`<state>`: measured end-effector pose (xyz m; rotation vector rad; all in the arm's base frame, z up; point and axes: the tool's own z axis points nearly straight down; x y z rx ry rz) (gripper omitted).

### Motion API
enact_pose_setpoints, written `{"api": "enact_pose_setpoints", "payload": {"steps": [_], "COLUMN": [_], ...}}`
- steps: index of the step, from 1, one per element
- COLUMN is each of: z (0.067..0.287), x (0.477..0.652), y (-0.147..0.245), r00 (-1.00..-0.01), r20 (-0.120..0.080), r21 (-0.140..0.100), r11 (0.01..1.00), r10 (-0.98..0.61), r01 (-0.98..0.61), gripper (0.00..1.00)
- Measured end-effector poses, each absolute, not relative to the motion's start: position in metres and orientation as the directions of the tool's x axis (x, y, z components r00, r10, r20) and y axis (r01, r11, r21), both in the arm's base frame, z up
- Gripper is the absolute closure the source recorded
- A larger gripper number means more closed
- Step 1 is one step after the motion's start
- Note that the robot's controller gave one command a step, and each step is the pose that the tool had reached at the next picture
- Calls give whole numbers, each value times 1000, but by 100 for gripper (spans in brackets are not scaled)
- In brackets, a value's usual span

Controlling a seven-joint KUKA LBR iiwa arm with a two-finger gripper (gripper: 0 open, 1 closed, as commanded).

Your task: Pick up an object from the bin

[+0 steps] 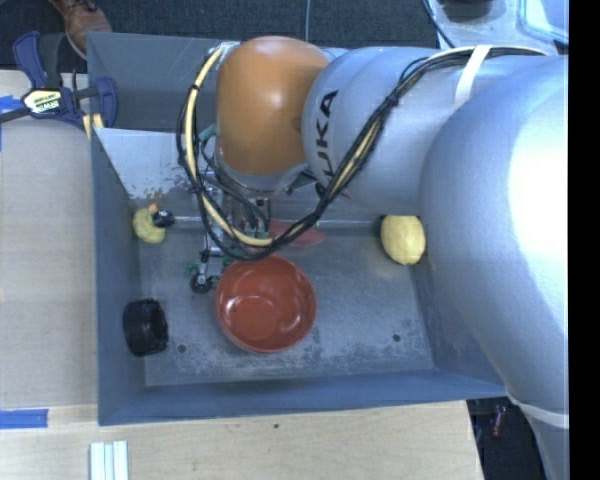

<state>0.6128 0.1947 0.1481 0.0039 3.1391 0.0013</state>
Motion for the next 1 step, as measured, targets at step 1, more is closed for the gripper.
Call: {"api": "enact_pose_setpoints", "payload": {"steps": [1], "z": [148], "x": [613], "y": [195], "r00": [-1000], "r20": [-2], "r21": [1], "r11": [1000], "r10": [2], "r01": [2], "gripper": [0]}}
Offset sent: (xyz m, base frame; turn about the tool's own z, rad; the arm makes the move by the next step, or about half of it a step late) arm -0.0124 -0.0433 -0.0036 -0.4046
